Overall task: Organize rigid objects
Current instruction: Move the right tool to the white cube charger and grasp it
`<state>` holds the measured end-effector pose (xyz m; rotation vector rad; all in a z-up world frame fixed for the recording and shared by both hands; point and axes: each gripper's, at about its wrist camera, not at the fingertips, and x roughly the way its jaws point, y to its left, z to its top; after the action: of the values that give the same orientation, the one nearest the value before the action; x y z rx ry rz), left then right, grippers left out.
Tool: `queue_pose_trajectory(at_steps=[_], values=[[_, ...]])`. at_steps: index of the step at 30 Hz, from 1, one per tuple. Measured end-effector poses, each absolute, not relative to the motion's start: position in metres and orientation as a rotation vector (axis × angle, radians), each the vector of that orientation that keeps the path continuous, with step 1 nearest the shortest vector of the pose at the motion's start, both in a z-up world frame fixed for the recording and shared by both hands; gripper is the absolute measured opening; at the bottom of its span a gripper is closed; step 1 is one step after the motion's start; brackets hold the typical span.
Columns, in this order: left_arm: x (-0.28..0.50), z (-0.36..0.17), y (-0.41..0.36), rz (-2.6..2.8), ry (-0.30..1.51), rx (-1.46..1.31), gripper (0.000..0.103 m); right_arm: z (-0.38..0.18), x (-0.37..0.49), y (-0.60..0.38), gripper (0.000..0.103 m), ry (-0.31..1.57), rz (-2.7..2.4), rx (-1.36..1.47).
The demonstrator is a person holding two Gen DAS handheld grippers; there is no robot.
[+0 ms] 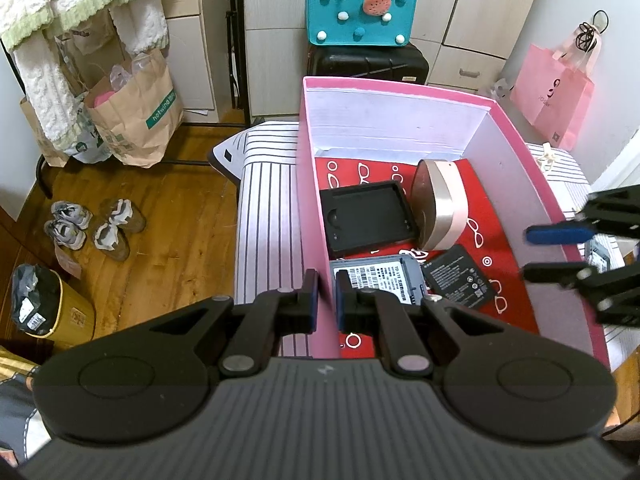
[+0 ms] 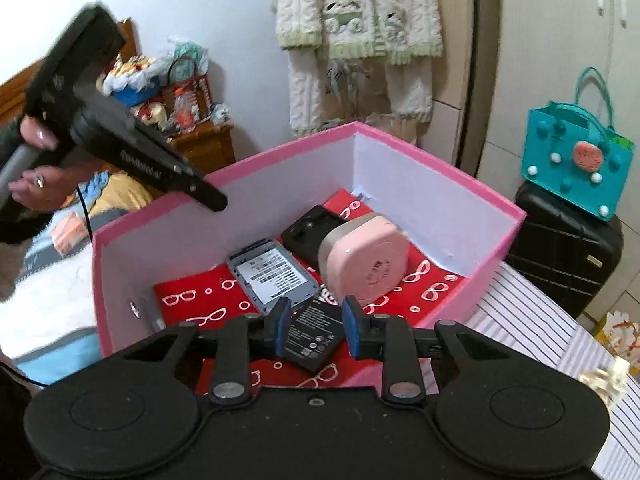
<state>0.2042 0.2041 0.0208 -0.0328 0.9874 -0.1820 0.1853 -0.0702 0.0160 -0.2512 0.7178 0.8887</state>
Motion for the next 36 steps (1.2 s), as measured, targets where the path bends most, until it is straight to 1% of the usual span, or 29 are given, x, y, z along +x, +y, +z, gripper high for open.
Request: queue_pose_trajectory(at_steps=[4, 8, 12, 15, 19, 23, 24, 29, 32, 36], values=[[0.204, 0.021, 0.202, -0.185, 0.986, -0.024, 0.008, 0.035, 0.179, -0.108, 0.032, 0.722, 0.814, -0.164], [0.205, 0.020, 0.211, -0.195, 0.988, -0.090, 0.008, 0.043, 0.168, -0.150, 0.032, 0.769, 0.676, -0.084], [0.200, 0.019, 0.204, -0.181, 0.968, -0.064, 0.008, 0.032, 0.148, -0.191, 0.034, 0.828, 0.553, -0.025], [0.200, 0.019, 0.202, -0.172, 0.966, -0.062, 0.008, 0.013, 0.134, -0.208, 0.037, 0.891, 0.508, 0.021], [0.199, 0.019, 0.204, -0.165, 0.965, -0.077, 0.008, -0.020, 0.119, -0.208, 0.039, 0.954, 0.503, 0.043], [0.200, 0.020, 0.202, -0.159, 0.972, -0.076, 0.008, -0.042, 0.109, -0.199, 0.047, 0.965, 0.470, -0.023], [0.201, 0.021, 0.201, -0.158, 0.975, -0.073, 0.008, -0.044, 0.110, -0.197, 0.050, 0.962, 0.449, -0.037], [0.202, 0.022, 0.200, -0.158, 0.986, -0.055, 0.008, -0.046, 0.114, -0.196, 0.050, 0.972, 0.458, -0.044], [0.202, 0.022, 0.197, -0.158, 0.990, -0.031, 0.008, -0.048, 0.116, -0.188, 0.057, 0.970, 0.487, -0.062], [0.195, 0.022, 0.192, -0.172, 1.003, 0.036, 0.008, -0.051, 0.120, -0.180, 0.060, 0.964, 0.450, -0.111]])
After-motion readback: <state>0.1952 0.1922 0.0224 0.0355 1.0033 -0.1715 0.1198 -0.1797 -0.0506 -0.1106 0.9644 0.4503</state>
